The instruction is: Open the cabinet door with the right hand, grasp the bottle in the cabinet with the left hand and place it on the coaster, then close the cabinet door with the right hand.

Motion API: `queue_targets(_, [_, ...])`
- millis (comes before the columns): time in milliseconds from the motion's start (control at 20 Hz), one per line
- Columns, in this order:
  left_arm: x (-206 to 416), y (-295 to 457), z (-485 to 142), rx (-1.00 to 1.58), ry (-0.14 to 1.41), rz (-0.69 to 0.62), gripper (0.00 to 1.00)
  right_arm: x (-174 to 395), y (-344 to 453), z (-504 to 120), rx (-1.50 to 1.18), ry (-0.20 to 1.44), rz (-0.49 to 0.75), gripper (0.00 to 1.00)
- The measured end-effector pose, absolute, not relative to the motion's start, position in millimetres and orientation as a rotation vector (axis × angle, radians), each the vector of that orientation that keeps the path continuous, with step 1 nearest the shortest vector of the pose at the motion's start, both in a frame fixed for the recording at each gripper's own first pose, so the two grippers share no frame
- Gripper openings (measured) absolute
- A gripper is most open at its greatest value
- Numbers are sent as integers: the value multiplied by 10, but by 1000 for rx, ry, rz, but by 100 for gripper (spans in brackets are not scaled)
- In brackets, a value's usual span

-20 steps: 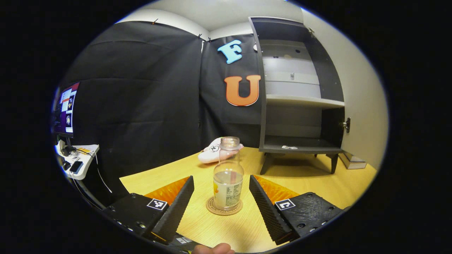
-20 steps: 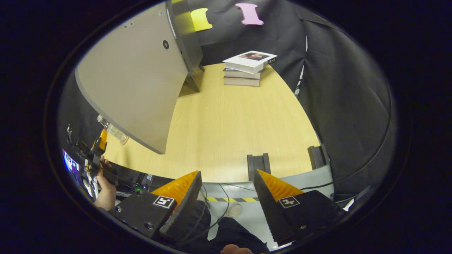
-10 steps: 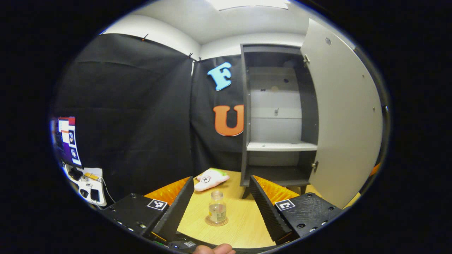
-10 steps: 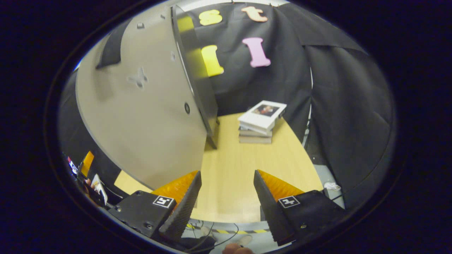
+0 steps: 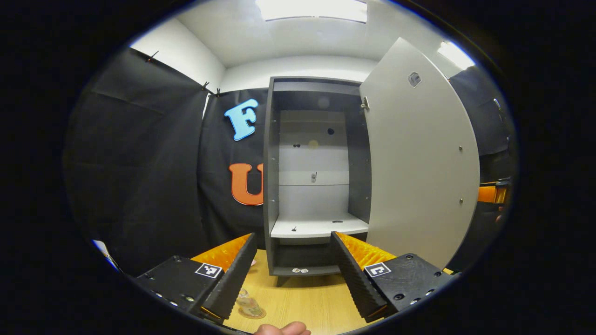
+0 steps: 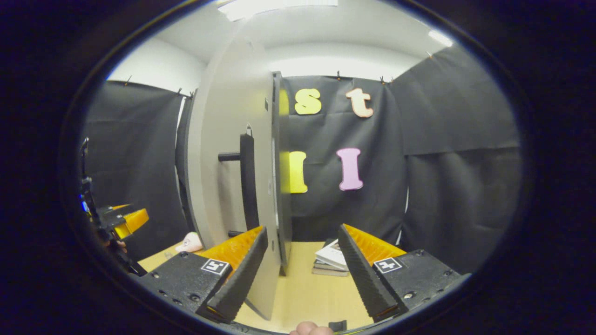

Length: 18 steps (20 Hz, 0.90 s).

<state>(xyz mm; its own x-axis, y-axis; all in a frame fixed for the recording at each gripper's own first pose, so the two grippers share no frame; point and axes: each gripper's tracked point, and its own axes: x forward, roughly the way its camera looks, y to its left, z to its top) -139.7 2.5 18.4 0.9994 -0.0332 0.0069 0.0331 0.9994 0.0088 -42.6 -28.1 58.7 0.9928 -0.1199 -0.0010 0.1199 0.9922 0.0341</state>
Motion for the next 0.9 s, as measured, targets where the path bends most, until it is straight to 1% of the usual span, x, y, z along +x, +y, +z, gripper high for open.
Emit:
queue_targets(50, [-1402,36,183,10,1,-37,95,-398,-240,590,50,-8,-123,94])
queue_targets(100, [-1395,61,170,11,6,-37,95,-384,-215,605,69,-14,-132,98])
queue_targets(150, [-1353,71,137,8,13,-43,95,-389,-189,627,78,-17,-141,92])
queue_targets(200, [-1314,103,114,6,18,-47,95,-391,-143,619,76,-15,-144,92])
queue_targets(250, [-1237,154,81,8,19,-52,95,-381,-57,628,73,-15,-133,97])
queue_targets(550, [-1107,382,-17,9,22,-80,95,-236,781,668,13,-29,-11,96])
queue_targets(750, [-1131,752,-139,-1,23,-67,95,-64,1246,649,-5,-44,27,97])
queue_targets(900, [-1185,1088,-303,-10,48,-27,95,92,1436,777,-59,-75,20,97])
